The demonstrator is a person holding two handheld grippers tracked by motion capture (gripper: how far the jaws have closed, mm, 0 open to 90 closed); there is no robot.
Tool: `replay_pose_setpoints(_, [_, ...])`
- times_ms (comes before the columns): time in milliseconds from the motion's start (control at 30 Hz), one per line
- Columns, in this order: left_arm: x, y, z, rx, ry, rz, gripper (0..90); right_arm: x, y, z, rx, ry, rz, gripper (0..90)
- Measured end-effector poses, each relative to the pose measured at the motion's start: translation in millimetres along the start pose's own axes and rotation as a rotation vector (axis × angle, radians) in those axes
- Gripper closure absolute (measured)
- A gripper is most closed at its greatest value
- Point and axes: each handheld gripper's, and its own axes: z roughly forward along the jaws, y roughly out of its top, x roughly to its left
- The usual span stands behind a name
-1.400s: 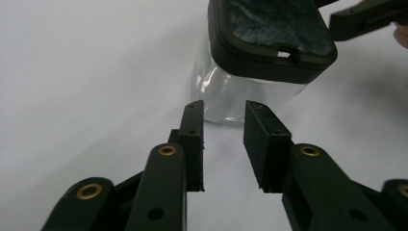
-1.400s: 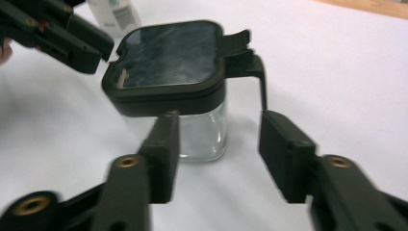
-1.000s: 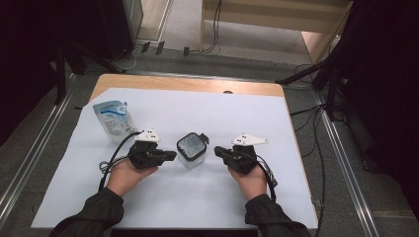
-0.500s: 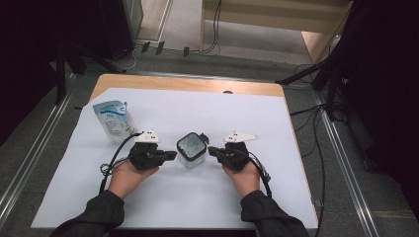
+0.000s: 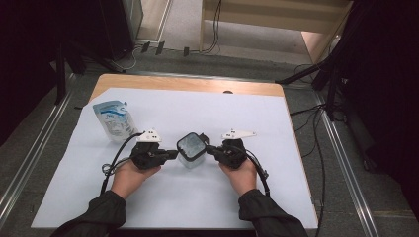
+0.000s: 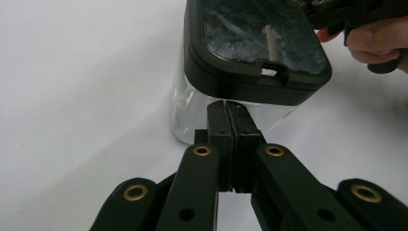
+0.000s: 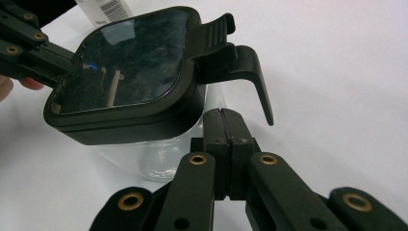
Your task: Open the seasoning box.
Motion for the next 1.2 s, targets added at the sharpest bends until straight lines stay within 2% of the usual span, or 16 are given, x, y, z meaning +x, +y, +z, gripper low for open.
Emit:
replay_pose_setpoints(100, [0.0,0.7,-0.1,-0.004,0.007,0.006,90.0,1.2,-0.1,-0.1,0.002,-0.005,-0.002,90.0])
replay_pose_setpoints(233, [0.9,1.0,-0.3,0.001,-0.007,-0.013,90.0,2.6,-0.1,-0.6,0.005,-0.01,0.007,90.0])
replay_pose_setpoints(333, [1.7,1.2,-0.9,0.002,0.003,-0.009,90.0,3.3,0.0,-0.8,0.009,-0.005,0.01,90.0])
replay_pose_setpoints(600, [8.5,2.0,-3.6,0.005,0.009,-0.032,90.0,12.3,-1.7,-1.3,0.024,0.005,0.002,90.0])
replay_pose_setpoints(867, [12.7,5.9,-2.6,0.016,0.022,-0.018,90.0,20.7,-4.5,-4.4,0.038,0.008,0.002,90.0])
replay_pose_setpoints(1000, [15.0,9.2,-2.4,0.039,0.021,-0.002,90.0,23.7,-5.4,-6.0,0.028,0.015,0.016,90.0])
replay_pose_setpoints(1200, [19.3,11.2,-0.6,0.034,0.018,-0.004,90.0,26.6,-7.3,-7.0,0.028,0.025,0.024,90.0])
